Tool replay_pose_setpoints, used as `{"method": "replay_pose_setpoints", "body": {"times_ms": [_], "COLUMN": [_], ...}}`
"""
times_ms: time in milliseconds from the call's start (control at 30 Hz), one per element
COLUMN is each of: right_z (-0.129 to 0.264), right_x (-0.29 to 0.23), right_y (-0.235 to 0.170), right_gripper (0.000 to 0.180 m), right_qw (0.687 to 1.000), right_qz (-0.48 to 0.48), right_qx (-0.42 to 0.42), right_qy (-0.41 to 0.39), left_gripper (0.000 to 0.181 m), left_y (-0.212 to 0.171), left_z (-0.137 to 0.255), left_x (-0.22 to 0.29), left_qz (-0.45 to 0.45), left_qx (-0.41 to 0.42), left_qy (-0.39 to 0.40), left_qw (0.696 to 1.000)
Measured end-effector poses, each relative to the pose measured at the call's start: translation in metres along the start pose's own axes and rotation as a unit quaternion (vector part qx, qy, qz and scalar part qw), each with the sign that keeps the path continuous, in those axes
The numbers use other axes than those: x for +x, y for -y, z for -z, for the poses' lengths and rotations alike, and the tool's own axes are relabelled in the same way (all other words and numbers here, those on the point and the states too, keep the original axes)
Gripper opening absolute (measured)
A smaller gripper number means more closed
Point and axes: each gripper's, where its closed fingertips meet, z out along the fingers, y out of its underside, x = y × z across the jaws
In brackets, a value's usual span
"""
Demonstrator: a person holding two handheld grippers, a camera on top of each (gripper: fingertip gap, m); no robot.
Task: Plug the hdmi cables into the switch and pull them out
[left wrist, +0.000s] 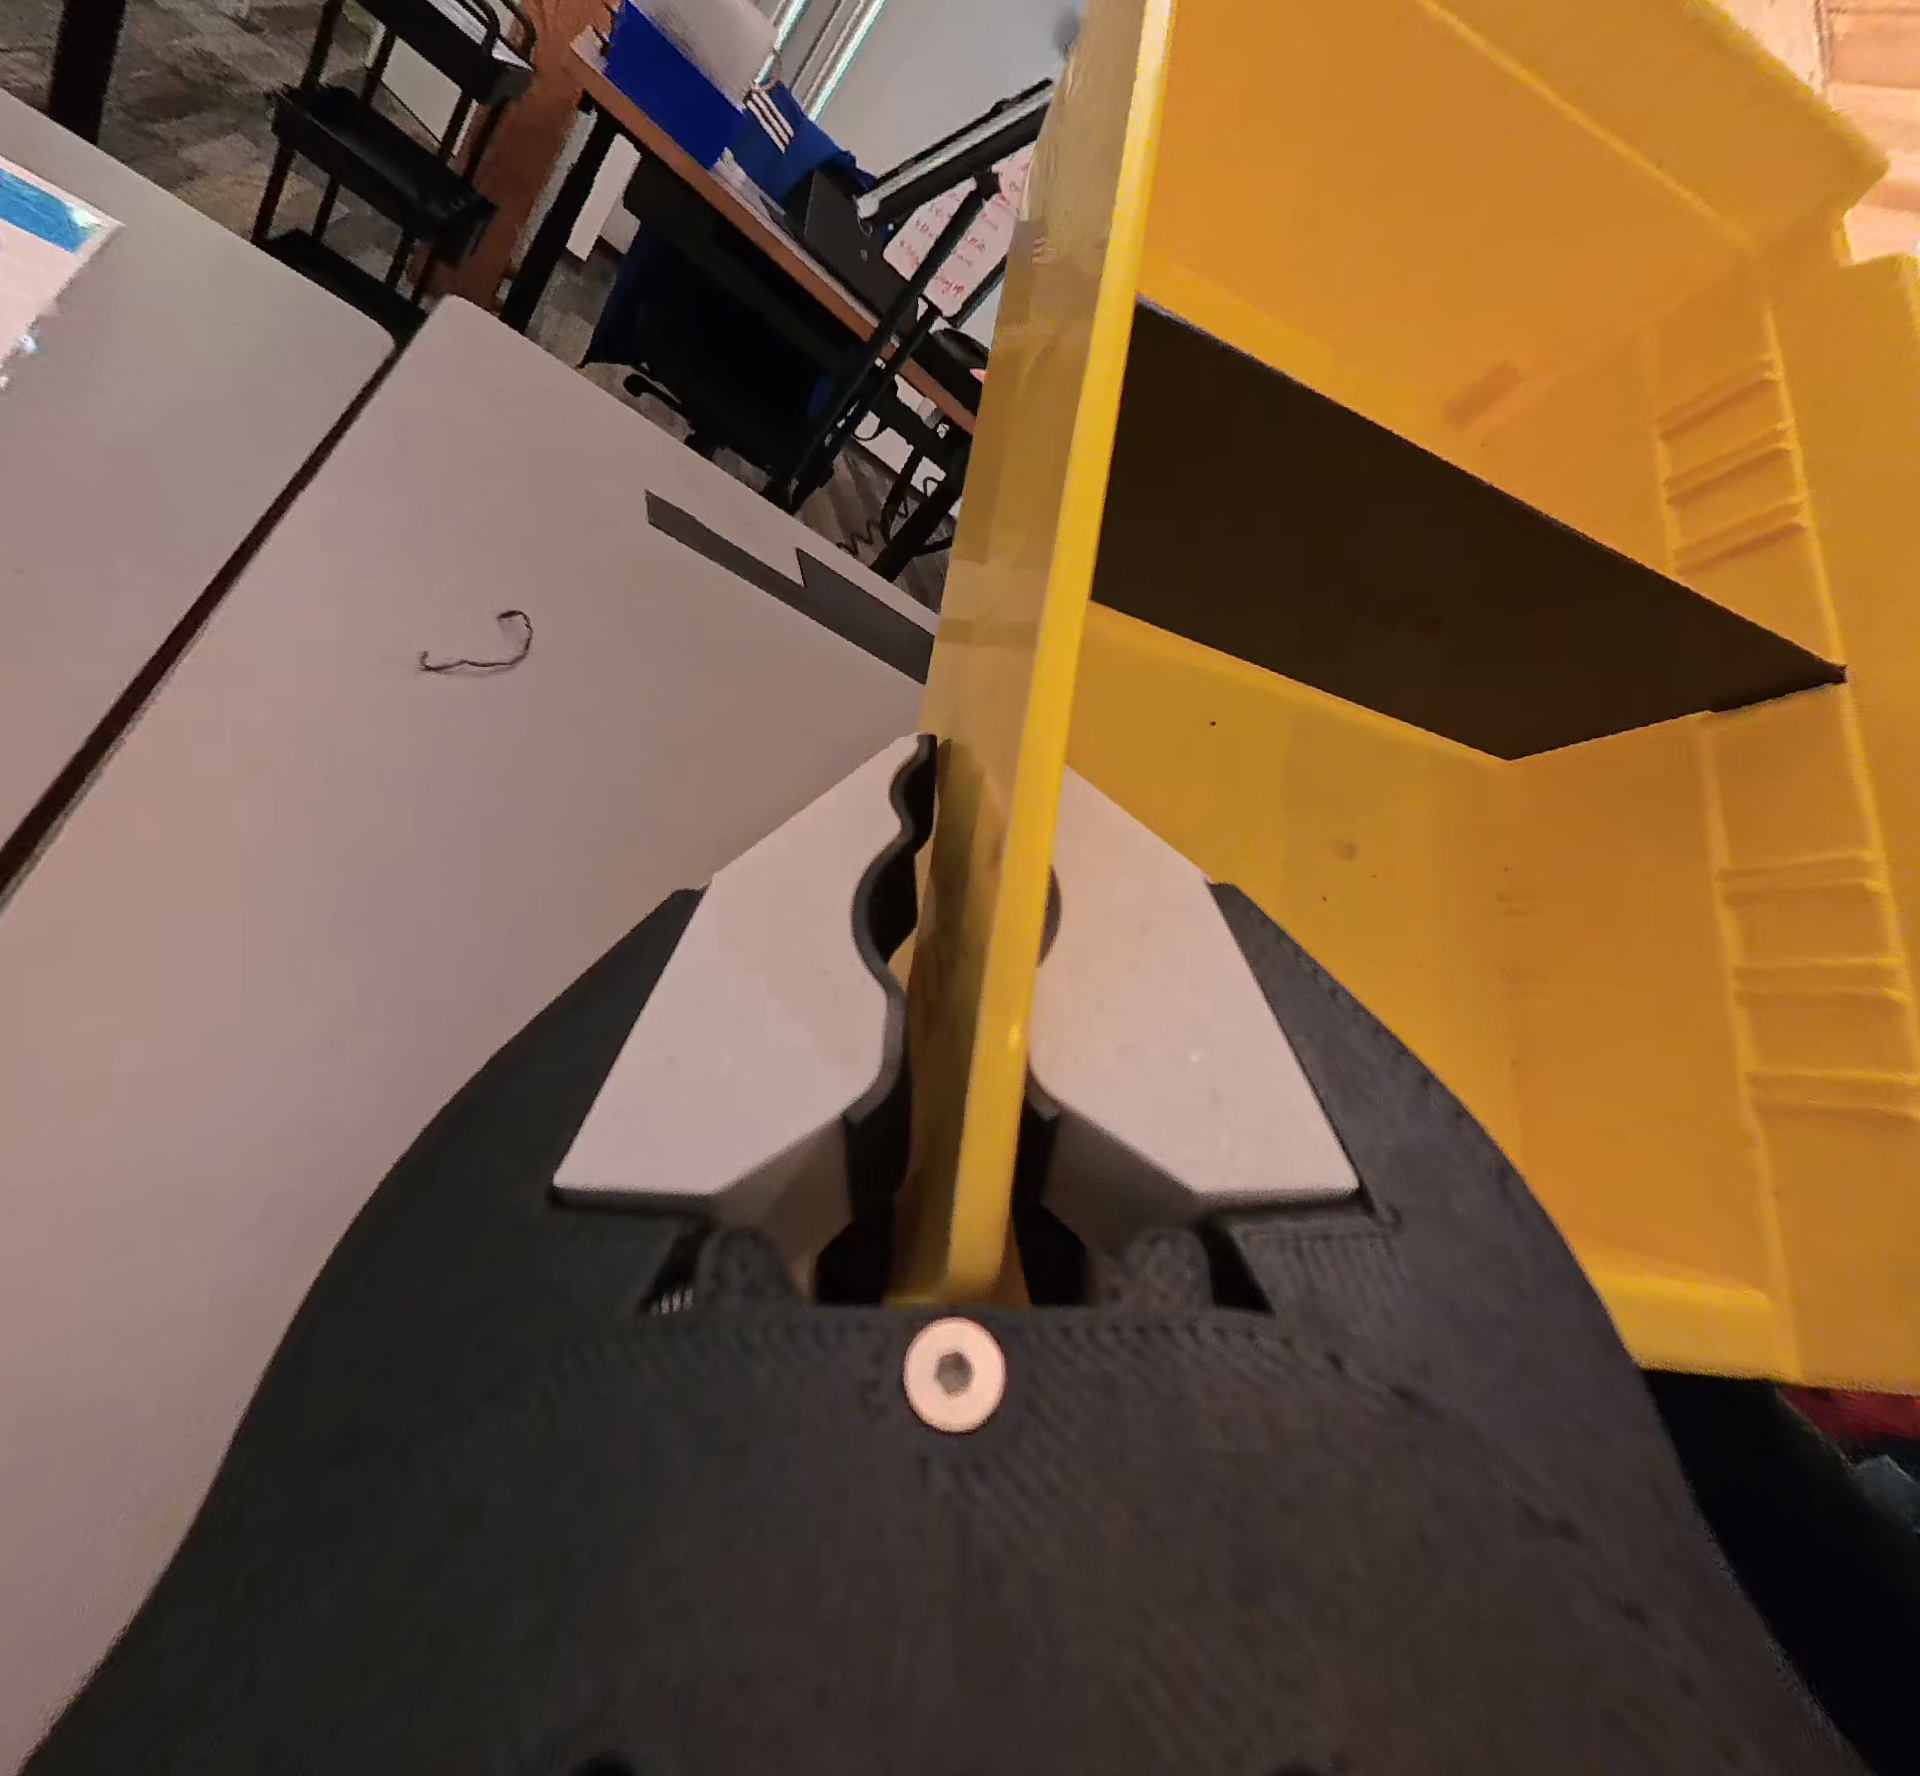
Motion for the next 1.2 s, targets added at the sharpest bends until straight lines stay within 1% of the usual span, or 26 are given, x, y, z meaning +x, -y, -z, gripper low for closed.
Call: {"method": "replay_pose_setpoints", "body": {"times_ms": [67, 133, 233, 333, 400, 500, 533, 633, 767, 1200], "right_z": [-0.020, -0.038, -0.064, -0.087, -0.102, -0.123, -0.128, -0.134, -0.141, -0.148], "right_x": [-0.027, -0.053, -0.091, -0.126, -0.145, -0.176, -0.184, -0.207, -0.225, -0.243], "right_y": [0.004, 0.007, 0.015, 0.022, 0.025, 0.031, 0.031, 0.035, 0.026, 0.020], "right_gripper": [0.076, 0.086, 0.102, 0.111, 0.117, 0.130, 0.129, 0.133, 0.141, 0.142], "right_qw": [1.000, 0.999, 0.998, 0.996, 0.995, 0.989, 0.987, 0.983, 0.980, 0.977], "right_qz": [0.001, 0.015, 0.011, 0.004, 0.018, 0.030, 0.043, 0.073, 0.115, 0.135], "right_qx": [0.001, -0.002, 0.009, 0.015, 0.011, 0.014, 0.010, 0.014, -0.004, -0.010], "right_qy": [0.018, 0.031, 0.056, 0.091, 0.102, 0.146, 0.155, 0.171, 0.160, 0.163], "left_gripper": [0.005, 0.005, 0.005, 0.005, 0.005, 0.005, 0.005, 0.005, 0.005, 0.005], "left_y": [0.005, 0.010, 0.017, 0.025, 0.031, 0.038, 0.039, 0.041, 0.042, 0.042], "left_z": [0.005, 0.009, 0.013, 0.016, 0.019, 0.022, 0.022, 0.022, 0.020, 0.019], "left_x": [-0.004, -0.006, -0.003, 0.004, 0.009, 0.018, 0.021, 0.030, 0.036, 0.040], "left_qz": [0.004, 0.004, 0.002, -0.003, -0.016, -0.039, -0.045, -0.050, -0.050, -0.055], "left_qx": [0.006, 0.012, 0.019, 0.026, 0.031, 0.030, 0.029, 0.029, 0.031, 0.029], "left_qy": [0.004, 0.005, -0.001, -0.009, -0.003, 0.002, 0.001, -0.007, -0.015, -0.015], "left_qw": [1.000, 1.000, 1.000, 1.000, 0.999, 0.999, 0.999, 0.998, 0.998, 0.998]}}
